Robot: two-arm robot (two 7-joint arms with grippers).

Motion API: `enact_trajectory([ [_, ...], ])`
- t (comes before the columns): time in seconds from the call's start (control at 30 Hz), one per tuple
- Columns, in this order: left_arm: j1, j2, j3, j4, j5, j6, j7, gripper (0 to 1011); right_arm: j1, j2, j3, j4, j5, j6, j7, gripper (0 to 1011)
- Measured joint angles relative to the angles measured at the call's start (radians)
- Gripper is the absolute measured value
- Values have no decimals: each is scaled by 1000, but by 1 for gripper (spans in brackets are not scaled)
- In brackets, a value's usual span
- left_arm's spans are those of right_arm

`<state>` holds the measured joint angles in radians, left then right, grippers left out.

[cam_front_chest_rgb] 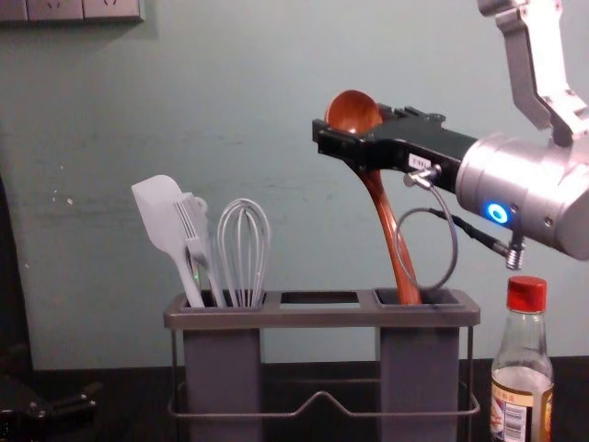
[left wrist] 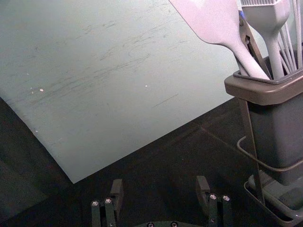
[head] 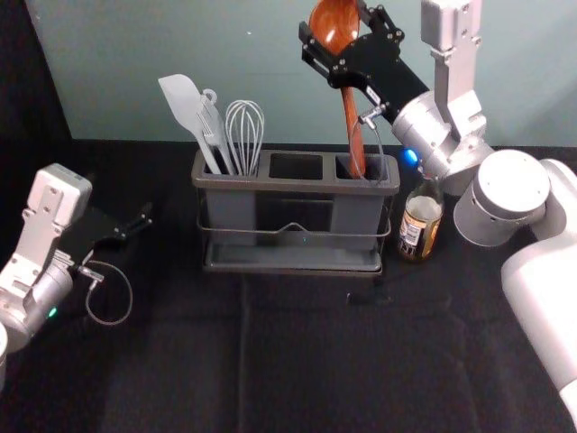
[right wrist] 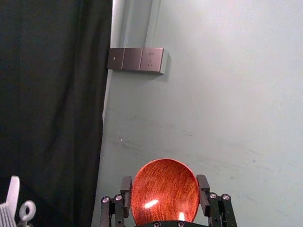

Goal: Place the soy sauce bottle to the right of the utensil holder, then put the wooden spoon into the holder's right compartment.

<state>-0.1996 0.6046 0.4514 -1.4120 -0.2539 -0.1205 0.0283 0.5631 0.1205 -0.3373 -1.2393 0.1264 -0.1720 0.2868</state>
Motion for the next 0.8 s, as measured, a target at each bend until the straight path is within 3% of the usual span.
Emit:
enact_trajectory([
  [0.8, 0, 0, 0, 0, 0, 0, 0, 1005, -99, 73, 9, -58, 56, 75, 69, 841],
])
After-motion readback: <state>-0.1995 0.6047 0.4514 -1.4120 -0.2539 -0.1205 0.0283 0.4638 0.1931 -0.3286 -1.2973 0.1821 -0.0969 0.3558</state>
